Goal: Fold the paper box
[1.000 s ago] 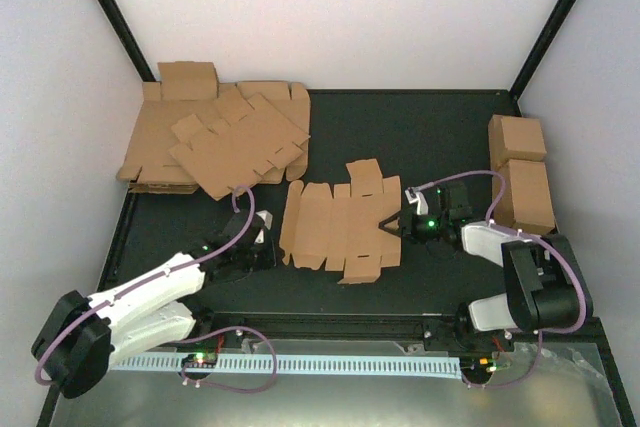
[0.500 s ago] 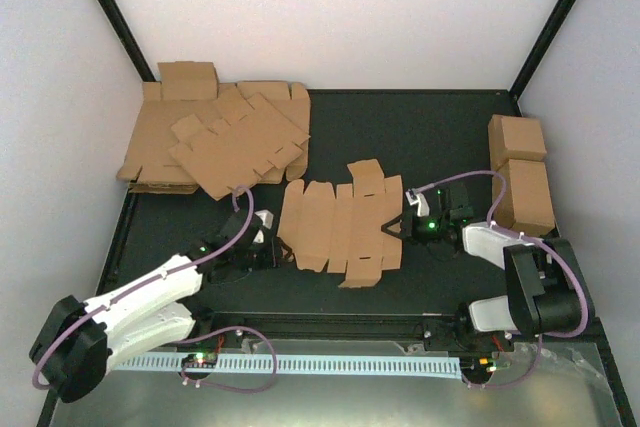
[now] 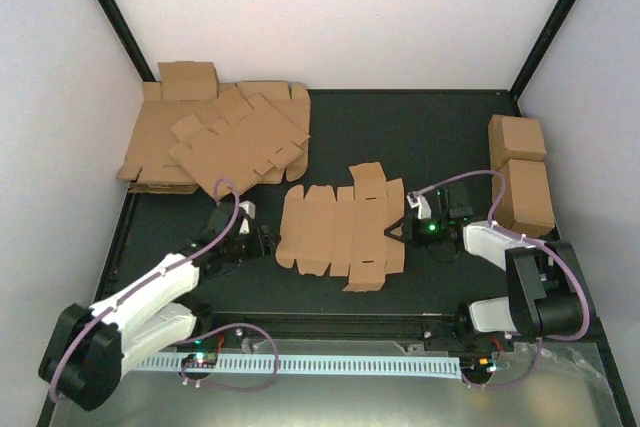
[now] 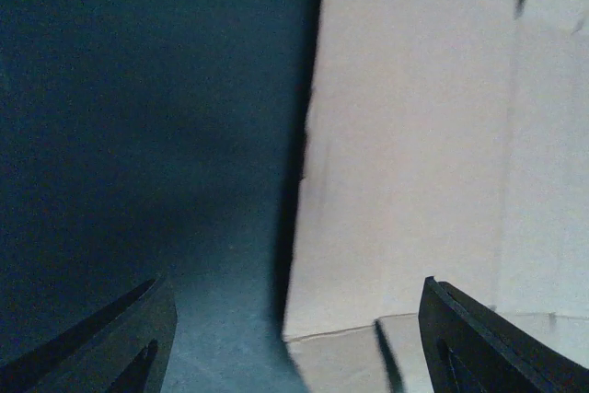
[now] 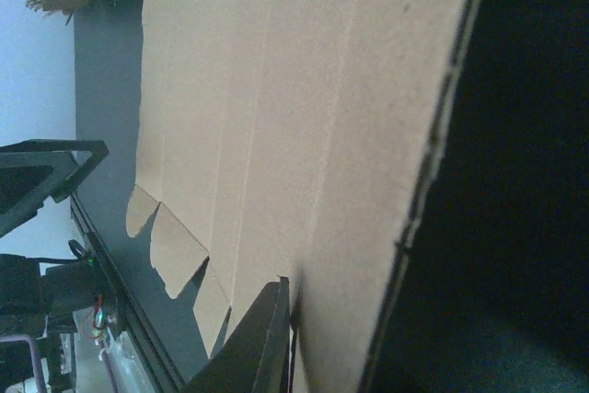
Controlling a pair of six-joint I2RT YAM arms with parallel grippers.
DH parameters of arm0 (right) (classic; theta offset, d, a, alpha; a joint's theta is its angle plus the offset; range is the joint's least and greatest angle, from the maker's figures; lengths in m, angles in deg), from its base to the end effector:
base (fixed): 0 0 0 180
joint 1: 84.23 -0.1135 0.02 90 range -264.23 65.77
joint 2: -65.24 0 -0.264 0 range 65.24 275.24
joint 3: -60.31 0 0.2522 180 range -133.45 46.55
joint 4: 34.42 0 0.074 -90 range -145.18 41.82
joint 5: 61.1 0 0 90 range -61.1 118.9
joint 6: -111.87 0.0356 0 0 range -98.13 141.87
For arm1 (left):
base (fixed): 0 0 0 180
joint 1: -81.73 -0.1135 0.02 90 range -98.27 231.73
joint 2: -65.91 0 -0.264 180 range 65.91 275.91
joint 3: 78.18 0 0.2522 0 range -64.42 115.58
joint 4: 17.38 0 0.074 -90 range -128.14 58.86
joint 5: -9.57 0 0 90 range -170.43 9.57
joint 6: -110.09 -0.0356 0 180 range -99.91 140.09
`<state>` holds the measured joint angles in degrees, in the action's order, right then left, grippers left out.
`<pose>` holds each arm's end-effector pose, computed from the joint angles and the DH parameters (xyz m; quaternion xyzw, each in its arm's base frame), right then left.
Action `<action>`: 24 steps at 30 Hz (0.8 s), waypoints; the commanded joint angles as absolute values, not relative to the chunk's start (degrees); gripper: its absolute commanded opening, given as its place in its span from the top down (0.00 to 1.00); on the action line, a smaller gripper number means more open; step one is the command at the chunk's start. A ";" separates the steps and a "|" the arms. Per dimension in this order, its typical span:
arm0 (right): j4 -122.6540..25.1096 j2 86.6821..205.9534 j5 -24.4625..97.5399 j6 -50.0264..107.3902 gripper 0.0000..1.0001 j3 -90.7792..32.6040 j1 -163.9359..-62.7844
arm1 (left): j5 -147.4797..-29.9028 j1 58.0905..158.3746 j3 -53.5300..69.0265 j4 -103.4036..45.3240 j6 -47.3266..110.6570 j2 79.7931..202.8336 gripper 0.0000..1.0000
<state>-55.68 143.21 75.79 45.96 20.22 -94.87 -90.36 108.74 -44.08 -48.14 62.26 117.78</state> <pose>0.2060 0.0651 0.1324 -0.0016 0.8907 0.4389 0.1185 0.1481 -0.0824 0.1625 -0.0925 0.9276 -0.2669 0.2444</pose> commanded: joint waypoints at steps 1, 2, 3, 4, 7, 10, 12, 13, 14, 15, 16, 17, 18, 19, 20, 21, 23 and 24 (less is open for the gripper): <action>-58.09 142.29 74.17 44.22 0.89 18.51 -95.26 | -97.13 107.02 -40.87 -49.38 58.36 124.71 0.25; -58.22 142.38 73.97 44.16 0.89 18.51 -95.22 | -98.39 106.92 -39.83 -50.22 58.25 126.68 0.25; -58.25 142.50 73.91 44.18 0.89 18.51 -95.28 | -99.42 106.91 -39.33 -50.49 58.35 128.61 0.25; -58.17 142.56 73.83 44.20 0.89 18.51 -95.23 | -100.56 106.83 -39.07 -50.33 58.45 130.56 0.26; -58.19 142.59 73.74 44.28 0.89 18.51 -95.24 | -105.17 106.61 -39.75 -46.85 59.36 134.93 0.32; -58.41 142.36 73.72 44.17 0.89 18.51 -95.22 | -108.68 106.48 -41.05 -41.93 61.02 137.19 0.37; -58.40 142.37 73.80 44.18 0.89 18.64 -95.21 | -111.14 106.35 -41.82 -38.58 62.26 138.07 0.39; -58.38 142.32 73.89 44.19 0.89 18.67 -95.22 | -112.22 106.34 -42.05 -37.06 62.70 138.59 0.40; -58.36 142.25 73.98 44.25 0.89 18.68 -95.22 | -112.96 106.22 -42.05 -35.74 62.86 138.90 0.41; -58.28 142.29 73.99 44.28 0.89 18.68 -95.22 | -113.46 106.05 -41.85 -35.35 62.71 139.82 0.44; -58.28 142.31 74.06 44.28 0.89 18.65 -95.22 | -113.75 105.84 -41.46 -35.23 62.33 140.86 0.49; -58.26 142.33 74.06 44.28 0.89 18.60 -95.22 | -113.69 105.68 -41.00 -35.31 61.79 141.17 0.52; -58.36 142.32 74.12 44.28 0.89 18.53 -95.18 | -113.61 105.49 -40.51 -35.70 61.16 141.16 0.55; -58.38 142.36 74.20 44.25 0.89 18.51 -95.21 | -113.39 105.41 -40.13 -35.94 60.65 140.81 0.56; -58.44 142.33 74.24 44.26 0.89 18.51 -95.23 | -113.16 105.38 -39.82 -36.02 60.28 140.35 0.58; -58.45 142.37 74.25 44.23 0.89 18.43 -95.22 | -113.26 105.38 -39.77 -35.59 59.99 139.80 0.60; -58.53 142.40 74.29 44.16 0.89 18.34 -95.22 | -113.41 105.35 -39.89 -34.90 59.82 137.99 0.63; -58.52 142.40 74.33 44.17 0.89 18.29 -95.21 | -113.58 105.37 -40.01 -34.46 59.74 137.16 0.64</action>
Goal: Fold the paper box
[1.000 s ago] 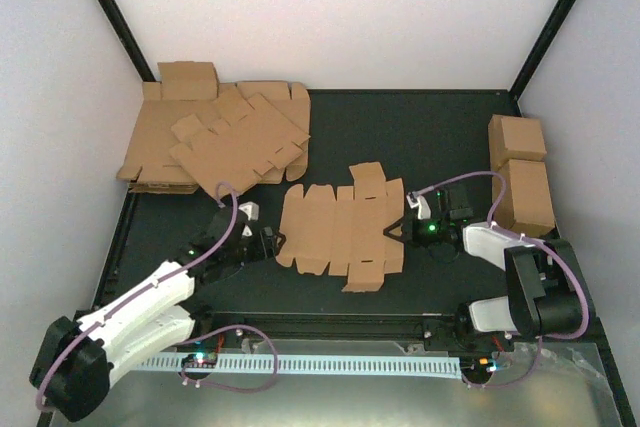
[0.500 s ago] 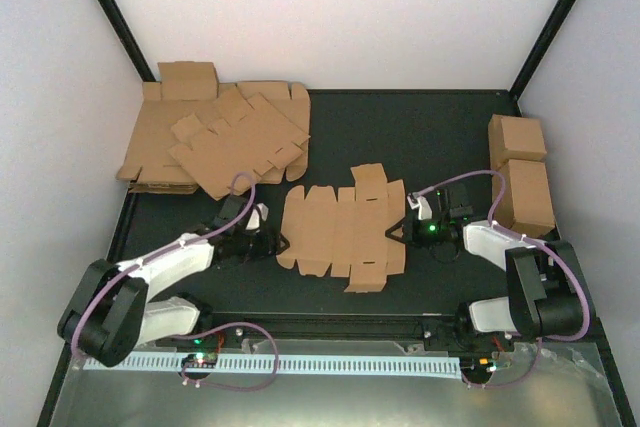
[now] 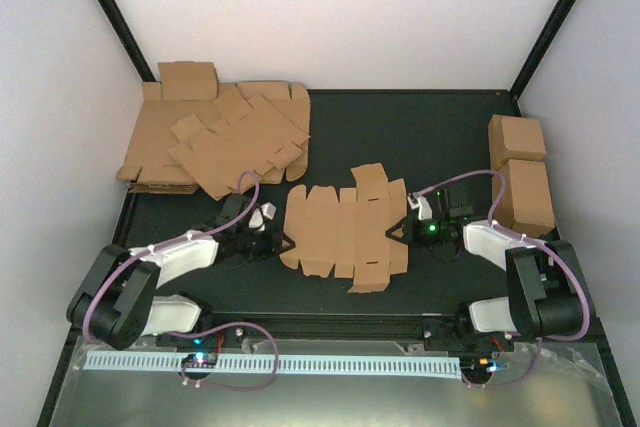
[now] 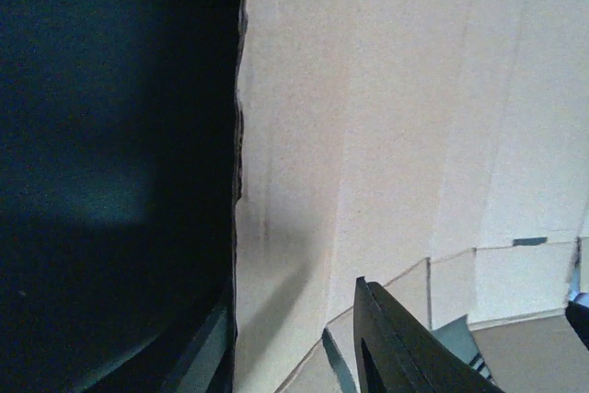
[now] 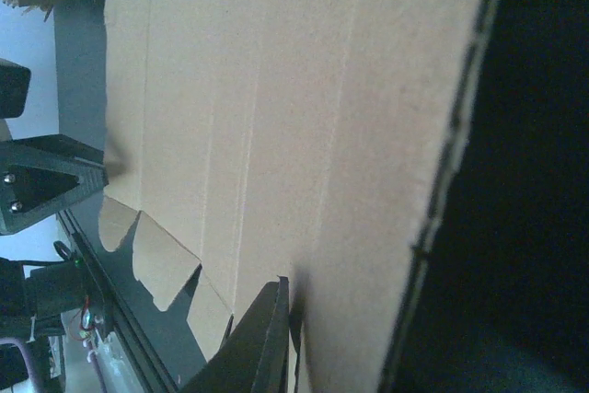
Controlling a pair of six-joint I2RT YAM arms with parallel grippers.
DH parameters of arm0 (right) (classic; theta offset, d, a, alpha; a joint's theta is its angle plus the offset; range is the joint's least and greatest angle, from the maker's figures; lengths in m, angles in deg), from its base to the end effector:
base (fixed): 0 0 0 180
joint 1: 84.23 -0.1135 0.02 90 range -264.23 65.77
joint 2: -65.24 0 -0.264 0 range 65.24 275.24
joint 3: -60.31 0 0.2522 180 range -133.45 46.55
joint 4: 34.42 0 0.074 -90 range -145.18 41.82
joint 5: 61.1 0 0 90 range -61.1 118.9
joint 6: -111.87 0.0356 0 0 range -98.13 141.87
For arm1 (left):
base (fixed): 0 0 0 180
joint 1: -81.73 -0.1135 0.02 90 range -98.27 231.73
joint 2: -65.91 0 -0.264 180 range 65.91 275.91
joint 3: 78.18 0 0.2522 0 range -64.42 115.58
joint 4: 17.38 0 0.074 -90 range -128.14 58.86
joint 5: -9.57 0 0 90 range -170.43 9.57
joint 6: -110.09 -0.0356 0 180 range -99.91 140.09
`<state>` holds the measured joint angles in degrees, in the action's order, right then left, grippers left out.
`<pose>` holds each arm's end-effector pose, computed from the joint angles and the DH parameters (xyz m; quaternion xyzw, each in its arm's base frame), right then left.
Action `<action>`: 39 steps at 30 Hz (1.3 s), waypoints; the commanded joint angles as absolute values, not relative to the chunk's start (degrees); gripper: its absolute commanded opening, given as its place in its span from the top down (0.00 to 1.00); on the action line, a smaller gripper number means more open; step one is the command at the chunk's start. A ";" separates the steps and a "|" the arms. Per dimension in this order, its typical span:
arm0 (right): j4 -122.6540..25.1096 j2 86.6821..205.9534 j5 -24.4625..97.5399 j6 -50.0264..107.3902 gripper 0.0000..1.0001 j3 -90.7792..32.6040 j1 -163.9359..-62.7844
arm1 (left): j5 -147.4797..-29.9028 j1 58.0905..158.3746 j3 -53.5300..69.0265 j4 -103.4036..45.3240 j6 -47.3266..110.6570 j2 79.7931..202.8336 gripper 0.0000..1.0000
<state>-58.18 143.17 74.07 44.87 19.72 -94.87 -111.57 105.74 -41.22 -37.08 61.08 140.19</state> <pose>0.2049 0.0642 0.1319 0.0010 0.8992 0.4227 0.1129 0.1806 -0.1006 0.1271 -0.0610 0.9248 -0.3640 0.0923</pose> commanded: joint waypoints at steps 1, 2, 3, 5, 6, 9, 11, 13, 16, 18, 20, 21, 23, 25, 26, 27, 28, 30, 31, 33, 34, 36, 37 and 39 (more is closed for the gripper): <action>-58.52 142.45 74.46 44.14 0.88 18.21 -95.24 | -113.90 105.38 -40.13 -33.92 59.72 136.51 0.66; -58.53 142.49 74.62 44.19 0.88 18.16 -95.21 | -113.95 105.38 -40.24 -33.54 59.66 135.96 0.67; -58.52 142.49 74.72 44.15 0.88 18.16 -95.22 | -113.88 105.33 -40.25 -33.22 59.45 135.57 0.68; -58.51 142.54 75.10 44.09 0.88 18.01 -95.24 | -113.62 105.38 -39.98 -32.91 58.77 135.56 0.71; -58.52 142.58 75.13 44.04 0.88 17.92 -95.23 | -113.57 105.38 -39.80 -32.66 58.35 135.96 0.71; -58.72 142.75 75.26 43.81 0.88 17.81 -95.27 | -113.79 105.33 -38.78 -31.83 57.35 138.27 0.74; -58.83 142.76 75.22 43.84 0.88 17.73 -95.37 | -114.14 105.37 -37.71 -31.88 56.59 140.81 0.82; -59.48 142.56 74.67 43.84 0.84 17.51 -95.31 | -113.55 105.35 -36.63 -33.24 55.79 142.26 0.94; -61.79 140.80 70.49 44.56 0.66 17.15 -95.37 | -109.61 105.38 -35.91 -36.15 54.59 140.00 0.98; -62.30 138.11 68.01 45.40 0.59 17.72 -95.32 | -106.69 105.37 -35.71 -38.69 53.40 136.09 0.98; -62.15 135.18 66.48 45.96 0.59 18.33 -95.26 | -104.87 105.38 -35.45 -40.75 52.12 132.76 0.98; -61.99 134.09 66.10 46.08 0.61 18.41 -95.30 | -104.58 105.38 -35.42 -41.42 51.52 131.63 0.98; -61.98 132.91 66.74 45.83 0.68 18.13 -95.31 | -104.95 105.38 -35.46 -42.10 50.43 130.24 0.99; -60.73 133.21 69.89 45.10 0.78 17.86 -95.31 | -107.11 105.38 -35.83 -41.42 49.56 129.48 0.98; -60.16 134.01 71.76 44.87 0.79 17.70 -95.31 | -108.15 105.38 -36.05 -40.92 49.40 129.25 0.98; -59.85 134.85 73.37 44.62 0.79 17.41 -95.33 | -109.00 105.38 -36.18 -40.63 49.22 128.97 0.98; -59.77 135.82 74.40 44.39 0.79 17.11 -95.33 | -109.52 105.42 -36.31 -40.45 49.11 128.63 0.98; -59.32 137.33 75.65 44.20 0.80 16.63 -95.31 | -110.67 105.46 -36.82 -39.62 48.86 127.29 0.98; -58.81 137.78 75.93 44.31 0.79 16.66 -95.33 | -110.97 105.46 -37.02 -39.44 48.76 126.27 0.98; -57.32 138.28 76.18 44.95 0.73 16.97 -95.35 | -112.45 105.46 -37.57 -38.59 48.19 124.22 0.98; -56.45 138.42 76.30 45.32 0.72 17.09 -95.37 | -112.88 105.46 -37.61 -38.86 47.69 123.18 0.98; -55.60 138.74 76.19 45.56 0.77 16.92 -95.63 | -113.03 105.49 -37.53 -39.81 46.63 121.21 0.98; -55.50 138.68 75.90 45.53 0.86 16.74 -95.85 | -112.75 105.50 -37.59 -40.36 46.04 120.29 0.98; -54.71 137.96 74.83 45.38 0.92 16.58 -96.33 | -112.87 105.50 -38.04 -40.97 45.59 117.78 0.98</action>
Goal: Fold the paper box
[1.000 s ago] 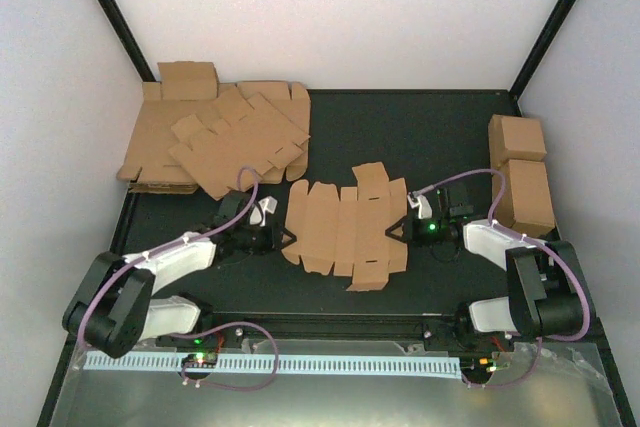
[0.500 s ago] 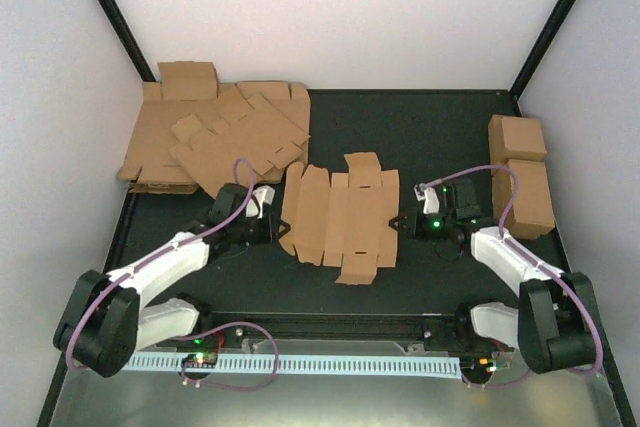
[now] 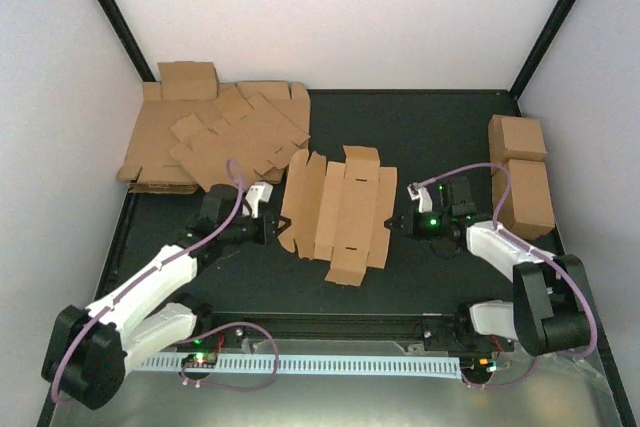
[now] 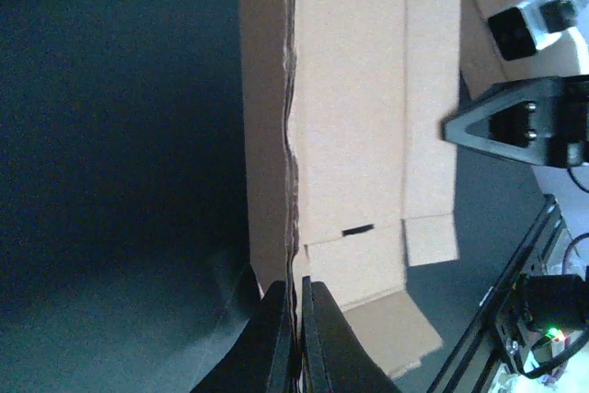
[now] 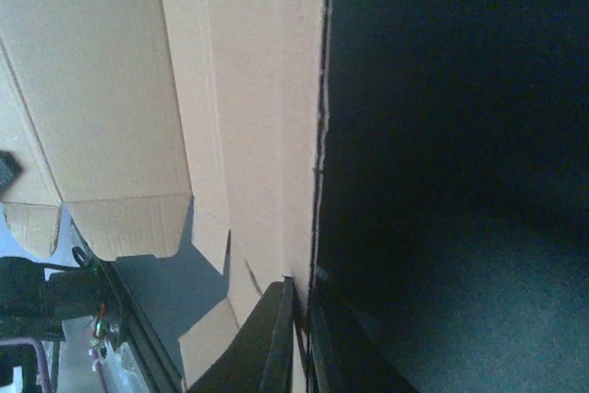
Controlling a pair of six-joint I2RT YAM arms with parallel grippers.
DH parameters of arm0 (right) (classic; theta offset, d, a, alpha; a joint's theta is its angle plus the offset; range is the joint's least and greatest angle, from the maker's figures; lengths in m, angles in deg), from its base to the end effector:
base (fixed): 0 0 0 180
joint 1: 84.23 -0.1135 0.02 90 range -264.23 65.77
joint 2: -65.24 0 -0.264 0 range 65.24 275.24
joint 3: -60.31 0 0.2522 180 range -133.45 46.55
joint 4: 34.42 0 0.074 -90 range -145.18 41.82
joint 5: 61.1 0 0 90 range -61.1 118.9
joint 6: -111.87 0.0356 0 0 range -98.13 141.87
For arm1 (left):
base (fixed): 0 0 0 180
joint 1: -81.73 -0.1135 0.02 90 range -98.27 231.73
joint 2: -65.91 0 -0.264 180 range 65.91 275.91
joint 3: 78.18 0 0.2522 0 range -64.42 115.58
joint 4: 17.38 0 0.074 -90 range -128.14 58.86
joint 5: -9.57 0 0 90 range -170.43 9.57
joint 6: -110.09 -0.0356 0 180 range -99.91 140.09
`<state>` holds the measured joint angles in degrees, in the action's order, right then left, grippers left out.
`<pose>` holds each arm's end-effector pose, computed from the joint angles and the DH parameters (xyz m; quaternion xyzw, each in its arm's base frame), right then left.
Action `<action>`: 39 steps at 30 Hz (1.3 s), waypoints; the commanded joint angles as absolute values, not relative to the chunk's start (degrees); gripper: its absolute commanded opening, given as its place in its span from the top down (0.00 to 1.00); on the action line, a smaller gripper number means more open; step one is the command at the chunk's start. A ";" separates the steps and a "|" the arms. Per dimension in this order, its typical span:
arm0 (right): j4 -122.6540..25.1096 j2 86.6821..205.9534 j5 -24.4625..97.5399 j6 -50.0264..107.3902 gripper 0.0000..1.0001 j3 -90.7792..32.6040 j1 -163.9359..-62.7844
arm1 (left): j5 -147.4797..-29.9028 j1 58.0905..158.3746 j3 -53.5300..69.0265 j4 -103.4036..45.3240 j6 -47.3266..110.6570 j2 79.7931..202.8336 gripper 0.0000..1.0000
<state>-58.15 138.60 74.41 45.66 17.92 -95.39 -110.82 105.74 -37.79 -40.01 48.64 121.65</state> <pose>0.2088 0.0671 0.1559 -0.0199 0.8863 0.4355 0.1560 0.1727 -0.0967 0.2005 0.0805 0.8712 -0.3986 0.2752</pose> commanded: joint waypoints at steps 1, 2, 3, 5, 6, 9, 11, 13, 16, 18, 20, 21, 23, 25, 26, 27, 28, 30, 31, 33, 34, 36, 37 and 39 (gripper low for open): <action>-54.49 137.48 74.18 45.27 0.92 16.58 -96.67 | -113.19 105.59 -38.50 -40.88 45.61 116.46 0.98; -53.98 136.89 73.87 45.17 0.92 16.64 -97.00 | -113.44 105.59 -39.03 -40.49 45.53 115.05 0.98; -53.20 136.08 73.70 45.12 0.92 16.78 -97.38 | -113.69 105.70 -39.63 -40.12 45.55 113.47 0.98; -51.34 134.18 72.88 45.32 0.98 17.21 -98.50 | -113.40 105.72 -40.86 -39.69 45.21 110.42 0.97; -50.70 132.79 72.58 45.31 0.98 17.59 -99.07 | -112.51 105.73 -41.28 -40.15 45.00 108.98 0.92; -48.23 126.82 70.87 44.90 0.98 19.30 -100.68 | -103.74 105.59 -41.37 -45.39 44.61 105.38 0.54; -46.90 122.89 71.43 44.78 0.98 20.74 -100.81 | -101.10 105.50 -41.89 -45.82 44.70 103.17 0.37; -44.25 119.51 73.88 45.35 0.98 22.42 -101.08 | -101.62 105.44 -43.53 -41.81 44.95 101.47 0.28; -40.11 115.71 75.73 46.88 0.98 25.10 -102.38 | -99.44 105.46 -44.34 -39.11 44.35 100.48 0.24; -40.57 114.82 75.36 46.55 0.98 25.36 -103.10 | -96.90 105.46 -44.19 -38.47 43.76 101.12 0.21; -41.52 114.93 75.61 46.36 0.98 25.01 -103.41 | -94.13 105.46 -42.93 -39.72 43.49 102.72 0.21; -42.30 115.04 75.70 46.29 0.98 24.64 -103.57 | -94.83 105.44 -41.67 -40.50 42.62 103.73 0.21; -43.86 115.08 76.16 46.12 0.98 23.43 -104.08 | -98.54 105.46 -38.14 -41.80 39.80 104.99 0.19; -46.00 115.07 76.48 46.29 0.98 22.08 -104.78 | -101.25 105.46 -35.11 -42.27 37.56 105.99 0.18; -47.60 115.15 76.61 46.27 0.98 20.86 -105.25 | -101.92 105.46 -34.10 -41.32 37.07 106.36 0.16; -49.98 115.28 76.19 45.99 0.98 18.89 -105.72 | -102.59 105.46 -33.50 -39.24 36.82 106.72 0.15; -53.09 115.45 75.85 44.86 0.98 16.86 -106.10 | -103.61 105.46 -33.21 -36.35 36.57 107.18 0.14; -60.34 115.76 75.23 42.41 0.98 13.09 -106.65 | -103.92 105.46 -31.82 -30.65 35.91 107.91 0.11; -63.30 115.84 74.69 40.98 0.98 11.30 -106.89 | -104.24 105.44 -30.66 -29.38 34.86 108.23 0.09; -65.90 115.51 73.90 39.21 0.98 9.63 -106.99 | -104.69 105.46 -27.47 -28.78 31.92 109.12 0.03; -65.96 115.10 73.30 39.60 0.98 9.60 -107.00 | -105.55 105.46 -25.51 -28.89 29.78 110.06 0.02; -64.85 114.12 71.91 40.14 0.98 9.99 -107.75 | -107.17 105.46 -21.72 -30.64 24.09 112.89 0.01; -64.57 113.54 70.98 40.25 0.98 10.29 -108.09 | -107.28 105.46 -19.46 -32.88 21.12 114.38 0.01; -64.29 112.65 74.42 35.57 0.98 10.15 -108.22 | -105.12 105.46 -15.19 -37.82 15.60 117.05 0.01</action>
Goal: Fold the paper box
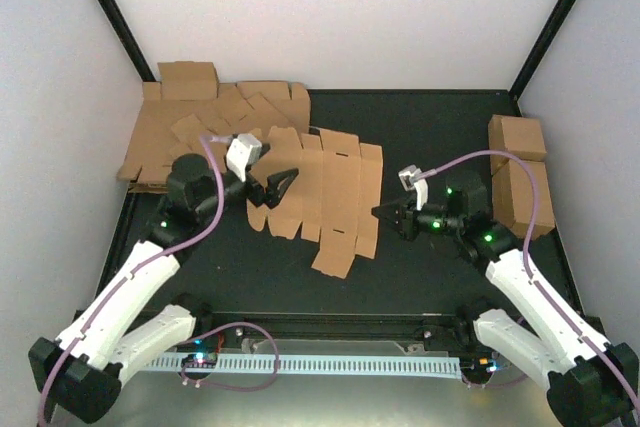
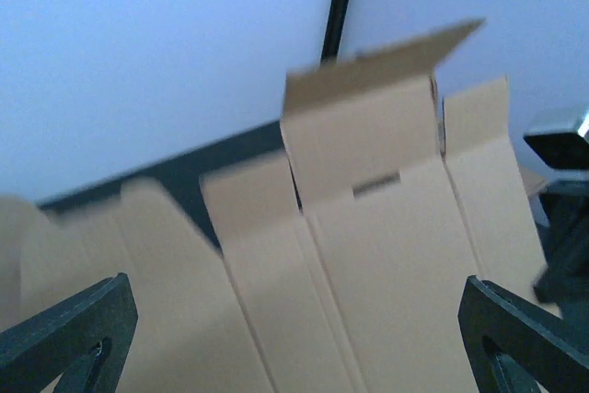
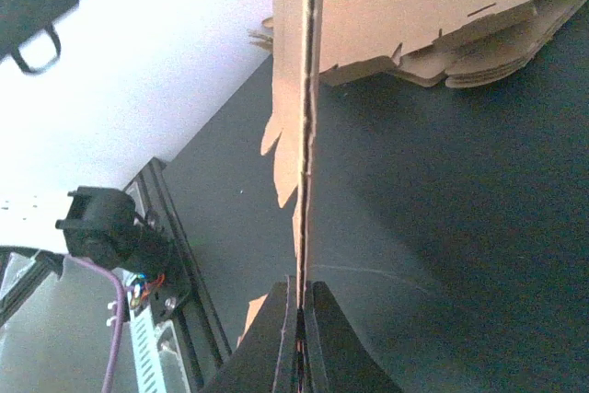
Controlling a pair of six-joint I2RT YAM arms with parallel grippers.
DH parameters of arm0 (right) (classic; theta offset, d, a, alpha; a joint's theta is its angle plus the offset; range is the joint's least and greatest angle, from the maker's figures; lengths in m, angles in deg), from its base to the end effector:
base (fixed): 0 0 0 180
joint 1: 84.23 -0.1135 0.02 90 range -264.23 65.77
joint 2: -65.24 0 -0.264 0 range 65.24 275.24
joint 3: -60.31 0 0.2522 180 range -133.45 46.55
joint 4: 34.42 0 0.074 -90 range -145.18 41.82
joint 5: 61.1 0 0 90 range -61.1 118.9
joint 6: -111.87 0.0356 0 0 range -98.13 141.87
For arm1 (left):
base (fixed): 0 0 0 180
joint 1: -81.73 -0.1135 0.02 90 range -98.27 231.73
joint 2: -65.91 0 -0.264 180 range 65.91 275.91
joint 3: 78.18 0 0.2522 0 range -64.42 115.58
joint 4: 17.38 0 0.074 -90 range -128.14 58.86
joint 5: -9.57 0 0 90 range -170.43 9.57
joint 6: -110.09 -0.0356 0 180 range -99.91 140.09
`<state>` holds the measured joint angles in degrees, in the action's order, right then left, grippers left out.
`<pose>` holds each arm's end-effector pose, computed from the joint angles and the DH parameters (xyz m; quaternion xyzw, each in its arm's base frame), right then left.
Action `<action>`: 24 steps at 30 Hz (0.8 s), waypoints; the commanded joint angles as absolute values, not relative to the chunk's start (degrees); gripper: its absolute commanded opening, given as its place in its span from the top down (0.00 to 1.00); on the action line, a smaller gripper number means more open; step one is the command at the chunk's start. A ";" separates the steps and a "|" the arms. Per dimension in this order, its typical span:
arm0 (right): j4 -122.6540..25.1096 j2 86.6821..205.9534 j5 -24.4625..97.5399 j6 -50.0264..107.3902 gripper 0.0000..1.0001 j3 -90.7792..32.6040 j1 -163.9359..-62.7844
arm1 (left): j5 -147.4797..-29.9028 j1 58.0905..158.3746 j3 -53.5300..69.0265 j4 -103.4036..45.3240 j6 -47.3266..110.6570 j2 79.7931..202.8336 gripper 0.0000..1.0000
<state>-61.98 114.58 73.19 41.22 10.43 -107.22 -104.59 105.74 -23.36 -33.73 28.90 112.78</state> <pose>0.1641 0.0966 0.2709 -0.2219 0.7832 0.4745 0.3351 0.1719 -0.0925 0.3255 0.2334 0.7156 -0.3325 0.5682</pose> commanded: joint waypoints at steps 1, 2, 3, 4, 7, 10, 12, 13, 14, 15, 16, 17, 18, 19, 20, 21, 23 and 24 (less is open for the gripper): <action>-64.55 112.16 75.59 32.71 0.98 9.86 -108.35 | -103.76 105.46 -13.69 -39.73 12.30 118.21 0.01; -64.75 111.53 74.62 30.64 0.98 9.74 -108.40 | -103.17 105.46 -12.54 -41.23 9.74 118.53 0.01; -64.66 110.90 73.32 29.12 0.98 9.65 -108.39 | -102.67 105.45 -11.58 -42.20 7.38 118.47 0.01; -64.57 110.36 72.98 27.05 0.98 9.68 -108.42 | -102.37 105.46 -10.96 -42.94 5.36 118.17 0.01; -64.19 109.89 72.48 20.90 0.98 10.01 -108.47 | -104.47 105.46 -9.47 -46.49 -3.46 116.24 0.01; -64.11 110.57 71.88 15.23 0.98 10.27 -108.49 | -104.10 105.46 -8.40 -51.31 -11.84 115.39 0.01; -65.04 111.40 71.65 12.10 0.98 9.79 -108.49 | -100.47 105.46 -7.48 -53.67 -13.84 115.64 0.01; -65.76 111.81 71.62 10.67 0.98 9.52 -108.49 | -99.18 105.46 -7.20 -54.75 -15.03 115.53 0.01; -66.46 112.16 71.50 9.40 0.98 9.20 -108.49 | -98.37 105.43 -7.08 -56.00 -16.43 115.30 0.01; -66.62 112.31 71.35 8.91 0.98 9.05 -108.49 | -97.37 105.46 -7.11 -56.55 -17.76 114.91 0.01; -66.57 112.42 71.48 8.54 0.98 9.09 -108.57 | -95.98 105.46 -7.07 -56.79 -18.77 114.58 0.01; -66.32 112.51 71.93 8.37 0.98 9.17 -108.62 | -94.99 105.43 -6.74 -57.62 -19.26 114.38 0.01; -65.89 112.52 72.30 8.39 0.98 9.31 -108.71 | -94.63 105.46 -5.90 -59.26 -20.05 114.49 0.01; -65.76 112.50 72.46 8.11 0.98 9.43 -108.96 | -94.98 105.46 -4.84 -61.75 -21.10 114.96 0.01; -65.90 112.48 72.38 7.66 0.98 9.45 -109.26 | -95.47 105.44 -3.44 -64.71 -21.81 115.80 0.01; -66.07 112.45 71.59 7.24 0.98 9.46 -109.54 | -96.01 105.46 -1.87 -68.28 -22.69 117.15 0.01; -66.50 112.50 70.60 6.37 0.98 9.41 -110.12 | -95.91 105.46 0.35 -73.49 -22.71 119.26 0.01; -66.50 112.52 70.23 6.22 0.98 9.42 -110.23 | -95.07 105.42 0.73 -74.89 -22.28 119.75 0.01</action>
<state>-66.77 112.72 71.73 9.68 10.47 -109.14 -96.92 105.74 -4.17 -63.59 -18.55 117.30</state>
